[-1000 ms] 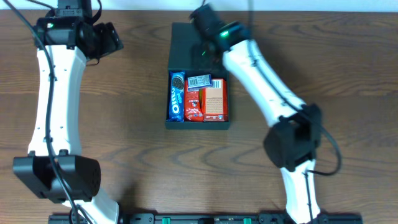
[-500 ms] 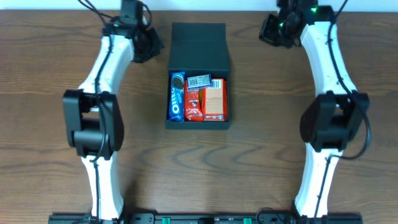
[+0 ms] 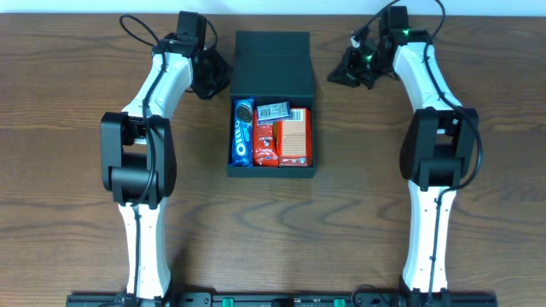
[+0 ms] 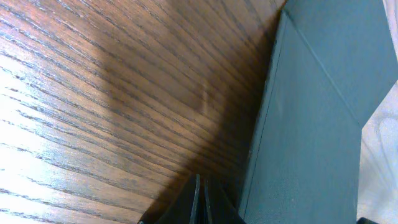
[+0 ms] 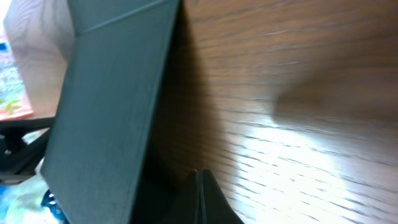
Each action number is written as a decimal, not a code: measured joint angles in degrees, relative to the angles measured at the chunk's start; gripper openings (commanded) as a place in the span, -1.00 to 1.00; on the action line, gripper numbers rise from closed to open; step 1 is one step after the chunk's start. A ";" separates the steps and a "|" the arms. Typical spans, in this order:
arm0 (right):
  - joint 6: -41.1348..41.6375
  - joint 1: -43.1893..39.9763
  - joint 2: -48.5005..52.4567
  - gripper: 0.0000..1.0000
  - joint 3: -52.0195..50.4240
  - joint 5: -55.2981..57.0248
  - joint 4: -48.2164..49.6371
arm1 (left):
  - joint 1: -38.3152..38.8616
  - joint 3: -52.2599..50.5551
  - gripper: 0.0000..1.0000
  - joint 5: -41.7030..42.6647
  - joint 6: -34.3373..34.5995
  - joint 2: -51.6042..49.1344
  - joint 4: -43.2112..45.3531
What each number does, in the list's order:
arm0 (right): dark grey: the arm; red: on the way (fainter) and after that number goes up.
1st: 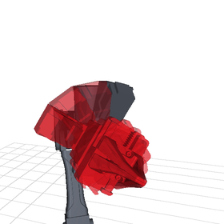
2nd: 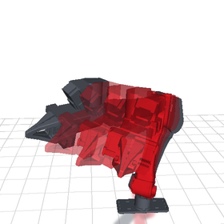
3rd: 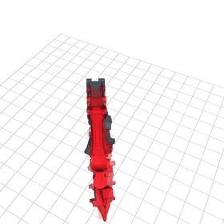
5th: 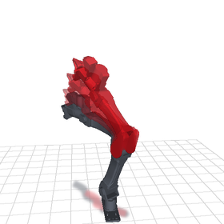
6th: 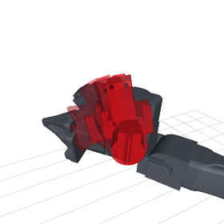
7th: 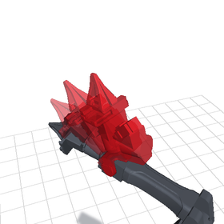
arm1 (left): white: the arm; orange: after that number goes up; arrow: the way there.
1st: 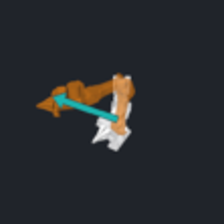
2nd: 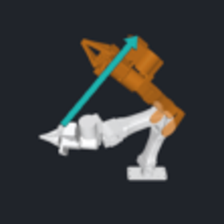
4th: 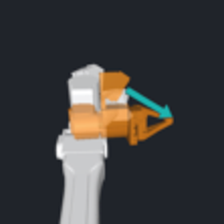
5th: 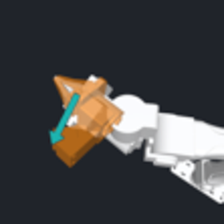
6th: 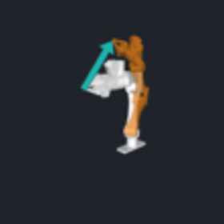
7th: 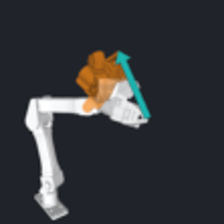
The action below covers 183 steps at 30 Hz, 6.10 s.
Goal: Pack container
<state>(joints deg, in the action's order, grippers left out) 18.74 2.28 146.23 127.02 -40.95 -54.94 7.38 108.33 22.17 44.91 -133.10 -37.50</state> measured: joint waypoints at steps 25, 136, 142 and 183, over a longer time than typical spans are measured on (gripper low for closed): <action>-6.82 3.10 1.79 -0.97 -0.02 -12.66 4.26 | -2.08 0.00 -0.88 8.70 -4.37 0.00 3.43; -29.57 -1.60 -56.78 -0.97 -6.34 29.51 -42.16 | 21.66 -26.60 -0.89 -6.03 -51.21 26.77 -12.41; -29.57 0.76 -56.78 -0.97 -8.55 29.70 -41.75 | 21.64 -26.88 -0.89 -6.03 -51.15 26.82 -12.11; 10.51 30.42 -63.87 -0.97 -99.97 21.27 61.05 | 21.59 -27.39 -0.88 -6.05 -47.67 26.93 -11.21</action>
<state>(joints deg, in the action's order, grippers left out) 29.26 32.71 82.37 27.05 -19.68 6.11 28.97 80.95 16.12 -2.76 -106.17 -48.71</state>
